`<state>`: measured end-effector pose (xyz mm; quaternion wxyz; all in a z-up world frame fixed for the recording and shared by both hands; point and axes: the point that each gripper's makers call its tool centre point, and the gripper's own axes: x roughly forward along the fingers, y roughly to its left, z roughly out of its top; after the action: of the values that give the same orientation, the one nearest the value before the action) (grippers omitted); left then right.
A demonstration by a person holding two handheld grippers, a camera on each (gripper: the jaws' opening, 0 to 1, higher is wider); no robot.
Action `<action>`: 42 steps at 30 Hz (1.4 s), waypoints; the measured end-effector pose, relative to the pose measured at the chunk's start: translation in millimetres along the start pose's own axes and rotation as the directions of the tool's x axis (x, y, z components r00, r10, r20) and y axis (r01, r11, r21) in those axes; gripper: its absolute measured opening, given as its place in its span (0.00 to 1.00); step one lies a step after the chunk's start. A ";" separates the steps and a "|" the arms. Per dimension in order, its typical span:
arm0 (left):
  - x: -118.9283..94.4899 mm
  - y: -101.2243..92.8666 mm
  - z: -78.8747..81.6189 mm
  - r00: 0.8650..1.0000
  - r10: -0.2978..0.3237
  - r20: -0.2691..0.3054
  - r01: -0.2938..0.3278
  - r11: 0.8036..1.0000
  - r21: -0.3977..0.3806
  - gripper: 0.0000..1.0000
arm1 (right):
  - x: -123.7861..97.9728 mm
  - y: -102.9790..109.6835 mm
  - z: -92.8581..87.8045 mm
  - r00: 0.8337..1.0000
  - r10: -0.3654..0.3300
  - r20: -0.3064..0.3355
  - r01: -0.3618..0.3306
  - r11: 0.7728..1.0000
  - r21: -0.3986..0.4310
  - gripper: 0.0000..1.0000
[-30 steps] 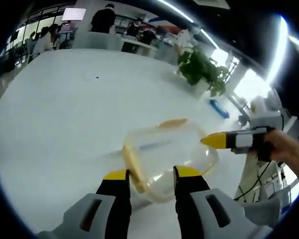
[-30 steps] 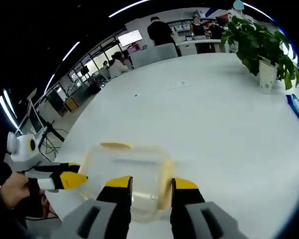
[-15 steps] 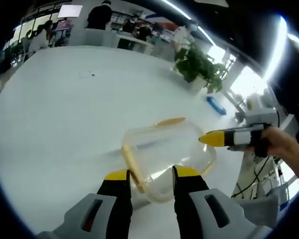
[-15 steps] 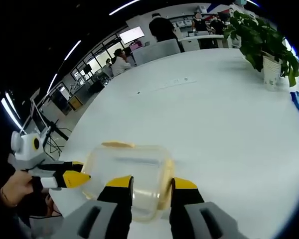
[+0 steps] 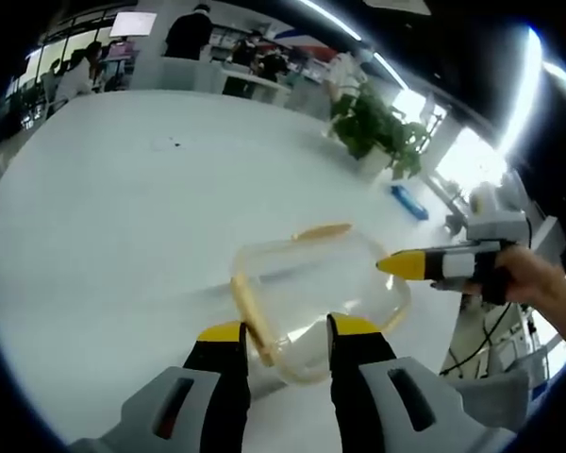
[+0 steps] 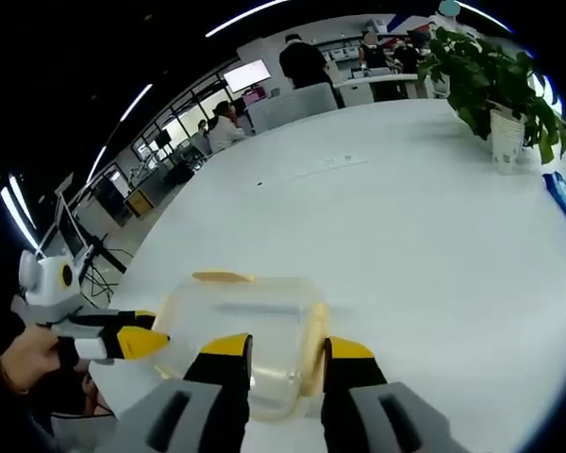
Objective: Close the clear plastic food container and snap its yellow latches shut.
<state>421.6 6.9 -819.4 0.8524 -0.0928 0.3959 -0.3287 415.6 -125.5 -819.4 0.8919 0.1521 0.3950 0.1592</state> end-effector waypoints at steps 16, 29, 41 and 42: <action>-19.0 28.9 1.0 1.000 0.025 0.014 -0.025 1.000 -0.007 0.31 | 20.3 28.1 1.0 1.000 0.006 0.017 -0.006 1.000 -0.017 0.27; -45.5 63.5 -1.9 0.997 0.068 0.033 -0.067 0.997 -0.039 0.31 | 45.1 66.5 1.3 0.999 0.038 0.007 -0.038 0.998 -0.042 0.27; -57.6 86.2 5.9 0.988 0.147 0.045 -0.149 0.988 0.038 0.32 | 54.7 92.1 -5.5 0.998 0.067 0.002 -0.066 0.996 -0.066 0.28; -57.7 86.9 5.9 0.988 0.145 0.048 -0.146 0.989 0.031 0.32 | 54.0 92.5 -5.3 0.998 0.069 0.000 -0.069 0.996 -0.063 0.28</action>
<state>441.1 109.5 -816.4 0.8844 -0.0564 0.3763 -0.2702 430.9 -19.4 -821.5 0.8908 0.1374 0.3832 0.2020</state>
